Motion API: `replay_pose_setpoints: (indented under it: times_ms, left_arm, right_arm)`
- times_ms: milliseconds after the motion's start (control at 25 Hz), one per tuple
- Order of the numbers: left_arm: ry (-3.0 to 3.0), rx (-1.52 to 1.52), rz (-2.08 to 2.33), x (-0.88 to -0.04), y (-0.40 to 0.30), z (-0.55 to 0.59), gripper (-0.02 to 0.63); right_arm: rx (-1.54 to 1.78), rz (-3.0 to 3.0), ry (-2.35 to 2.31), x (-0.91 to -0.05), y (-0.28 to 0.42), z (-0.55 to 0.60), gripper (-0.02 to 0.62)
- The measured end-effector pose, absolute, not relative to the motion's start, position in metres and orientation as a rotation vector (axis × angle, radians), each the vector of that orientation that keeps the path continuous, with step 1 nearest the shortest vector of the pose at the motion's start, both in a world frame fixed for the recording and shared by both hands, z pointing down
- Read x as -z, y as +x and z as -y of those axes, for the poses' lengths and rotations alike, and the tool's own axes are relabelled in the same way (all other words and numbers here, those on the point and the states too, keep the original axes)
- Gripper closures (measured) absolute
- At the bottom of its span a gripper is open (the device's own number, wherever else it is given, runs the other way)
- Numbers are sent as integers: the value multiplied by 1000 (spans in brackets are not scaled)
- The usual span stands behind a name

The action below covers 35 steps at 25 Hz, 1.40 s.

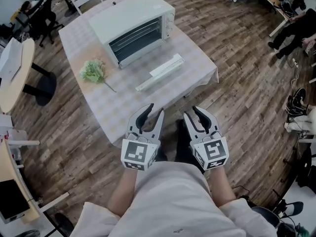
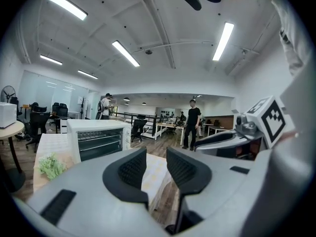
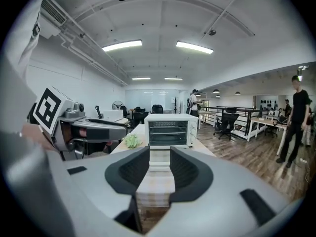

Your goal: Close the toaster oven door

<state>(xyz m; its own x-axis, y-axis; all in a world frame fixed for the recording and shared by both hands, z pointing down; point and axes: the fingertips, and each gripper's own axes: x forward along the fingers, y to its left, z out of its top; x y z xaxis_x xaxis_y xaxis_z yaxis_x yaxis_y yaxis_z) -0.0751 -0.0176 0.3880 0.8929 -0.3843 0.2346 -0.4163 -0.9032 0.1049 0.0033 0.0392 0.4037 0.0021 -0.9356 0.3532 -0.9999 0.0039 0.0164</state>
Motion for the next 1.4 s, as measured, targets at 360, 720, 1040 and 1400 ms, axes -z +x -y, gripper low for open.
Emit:
replay_pose_setpoints:
  times_ms: [360, 720, 1040, 1400]
  left_arm:
    - [2844, -301, 807, -383, -47, 58, 499]
    - [2774, -279, 990, -382, -7, 97, 499]
    - [2702, -283, 1148, -390, 21, 112, 499]
    - [2593, -296, 1316, -406, 36, 115, 499]
  right_arm:
    - [-337, 2155, 1854, -404, 40, 18, 476]
    - [-280, 2246, 1666, -410, 87, 74, 476]
    - [-249, 2291, 1469, -439, 120, 102, 476]
    - [-209, 2328, 1228, -479, 131, 118, 476]
